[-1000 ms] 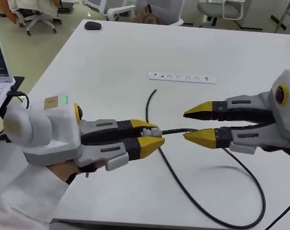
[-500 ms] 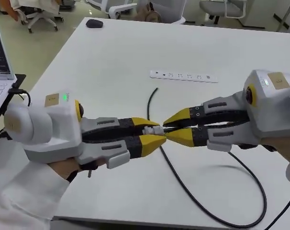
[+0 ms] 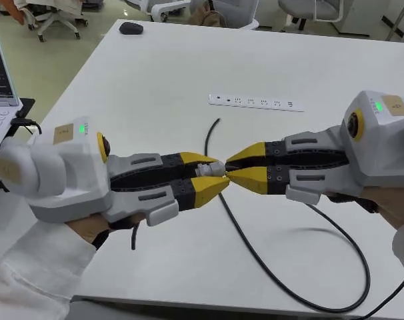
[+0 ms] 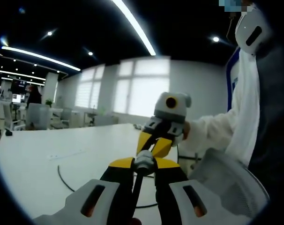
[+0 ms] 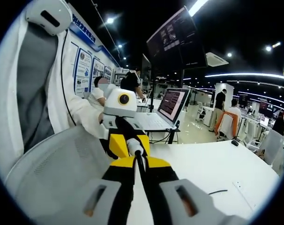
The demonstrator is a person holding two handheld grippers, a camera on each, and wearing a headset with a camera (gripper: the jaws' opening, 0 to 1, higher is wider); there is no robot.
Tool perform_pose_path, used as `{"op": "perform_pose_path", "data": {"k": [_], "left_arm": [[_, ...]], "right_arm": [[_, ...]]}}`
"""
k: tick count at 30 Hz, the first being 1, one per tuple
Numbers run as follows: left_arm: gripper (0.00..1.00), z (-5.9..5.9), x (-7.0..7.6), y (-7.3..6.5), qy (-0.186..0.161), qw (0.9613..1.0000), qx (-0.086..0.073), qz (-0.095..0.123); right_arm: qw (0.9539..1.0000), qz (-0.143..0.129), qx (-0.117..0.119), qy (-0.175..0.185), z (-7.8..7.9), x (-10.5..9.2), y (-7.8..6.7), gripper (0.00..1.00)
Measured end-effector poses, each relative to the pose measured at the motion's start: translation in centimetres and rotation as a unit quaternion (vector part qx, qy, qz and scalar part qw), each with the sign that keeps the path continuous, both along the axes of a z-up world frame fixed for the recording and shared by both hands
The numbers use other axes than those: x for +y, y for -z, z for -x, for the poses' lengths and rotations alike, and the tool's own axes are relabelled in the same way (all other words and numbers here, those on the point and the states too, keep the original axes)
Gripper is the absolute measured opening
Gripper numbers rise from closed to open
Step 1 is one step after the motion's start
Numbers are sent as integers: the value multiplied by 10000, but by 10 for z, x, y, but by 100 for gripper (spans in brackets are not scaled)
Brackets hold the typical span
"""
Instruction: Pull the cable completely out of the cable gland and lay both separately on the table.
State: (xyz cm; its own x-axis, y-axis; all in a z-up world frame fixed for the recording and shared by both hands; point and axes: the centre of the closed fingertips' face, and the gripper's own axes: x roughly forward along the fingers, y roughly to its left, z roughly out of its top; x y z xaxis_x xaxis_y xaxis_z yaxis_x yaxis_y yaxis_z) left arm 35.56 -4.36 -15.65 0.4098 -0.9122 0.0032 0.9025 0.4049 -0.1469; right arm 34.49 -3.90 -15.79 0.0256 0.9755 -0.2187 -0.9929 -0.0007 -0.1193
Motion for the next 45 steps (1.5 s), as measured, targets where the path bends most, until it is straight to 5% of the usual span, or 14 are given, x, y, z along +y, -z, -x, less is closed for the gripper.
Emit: {"op": "perform_pose_path", "data": {"k": [12,21,45], "left_arm": [[17,-4,4,-1,-110,9999,-41,27],[17,-12,13,-2,-302,9994,80,143],[17,-11,11,2,-292,9995,101,17]], "right_arm": [[9999,-84,113,29,-1,-4,-2,3],[9994,-125,197,255,-9,-23,-3,3],[9977,145,315,590,-9,-63,15,3]]}}
